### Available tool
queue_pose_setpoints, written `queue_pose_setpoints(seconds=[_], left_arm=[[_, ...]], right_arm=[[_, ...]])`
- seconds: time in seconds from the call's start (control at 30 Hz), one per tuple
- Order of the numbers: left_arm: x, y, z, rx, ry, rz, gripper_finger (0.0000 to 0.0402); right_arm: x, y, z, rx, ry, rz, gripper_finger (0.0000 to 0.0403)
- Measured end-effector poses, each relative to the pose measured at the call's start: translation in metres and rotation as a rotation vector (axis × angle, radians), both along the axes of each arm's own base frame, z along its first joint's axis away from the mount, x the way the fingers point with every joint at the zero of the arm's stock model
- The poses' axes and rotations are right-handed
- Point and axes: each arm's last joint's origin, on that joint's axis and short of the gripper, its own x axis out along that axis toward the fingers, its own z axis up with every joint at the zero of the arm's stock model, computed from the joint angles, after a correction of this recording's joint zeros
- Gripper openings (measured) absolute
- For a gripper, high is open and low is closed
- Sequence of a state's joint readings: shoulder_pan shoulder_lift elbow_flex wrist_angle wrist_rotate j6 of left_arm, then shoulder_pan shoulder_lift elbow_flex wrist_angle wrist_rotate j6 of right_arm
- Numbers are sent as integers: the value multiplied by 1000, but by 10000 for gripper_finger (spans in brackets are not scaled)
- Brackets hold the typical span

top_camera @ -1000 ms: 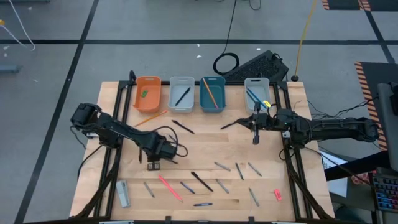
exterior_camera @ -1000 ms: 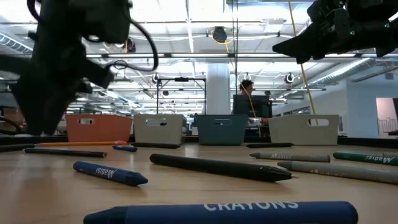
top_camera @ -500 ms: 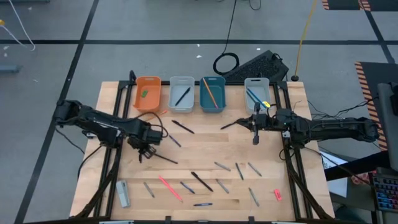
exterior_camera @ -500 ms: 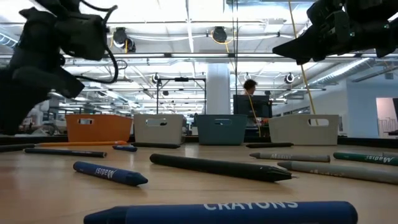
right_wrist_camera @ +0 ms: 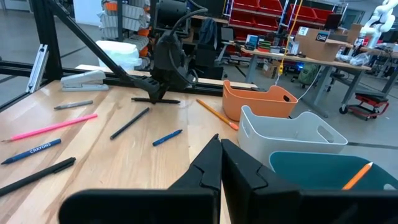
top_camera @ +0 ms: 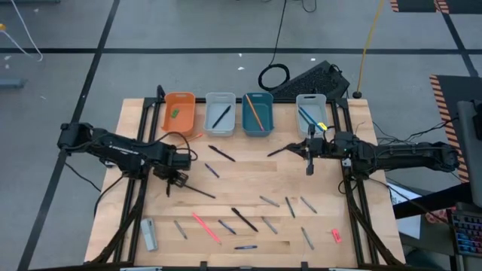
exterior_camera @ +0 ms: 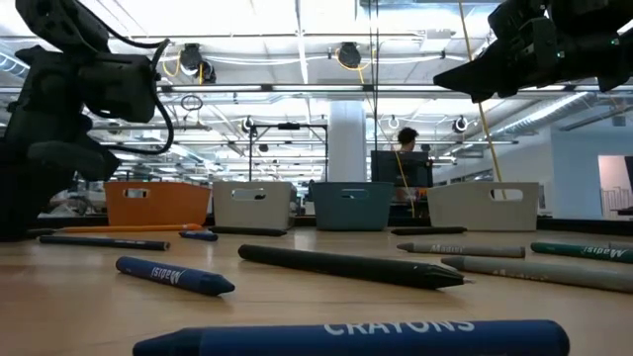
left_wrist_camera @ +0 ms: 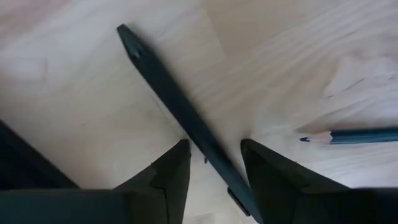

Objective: Sort crayons/erasers/pens/pencils in bins
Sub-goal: Put the black pen into the left gray bin

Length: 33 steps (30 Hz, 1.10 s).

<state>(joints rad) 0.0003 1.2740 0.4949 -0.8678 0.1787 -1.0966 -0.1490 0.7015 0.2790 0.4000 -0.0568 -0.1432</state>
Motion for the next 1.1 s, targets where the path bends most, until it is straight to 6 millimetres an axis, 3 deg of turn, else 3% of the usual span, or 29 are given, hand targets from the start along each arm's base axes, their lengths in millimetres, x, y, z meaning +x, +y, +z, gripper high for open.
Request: queue_pose_setpoints(seconds=[0.37,0.63,0.87,1.1], left_arm=[[2,1,0,16,-55,-193,30],[-2,4,10,118,-14,-214,30],[1,17,52,247,-119,-189,19],[22,46,115,482,-427,-158,18]], right_arm=[[0,0,0,-1,0,0,0],[0,0,0,0,0,-1,0],[0,0,0,0,0,-1,0],[0,0,0,-1,-1,-1,0]])
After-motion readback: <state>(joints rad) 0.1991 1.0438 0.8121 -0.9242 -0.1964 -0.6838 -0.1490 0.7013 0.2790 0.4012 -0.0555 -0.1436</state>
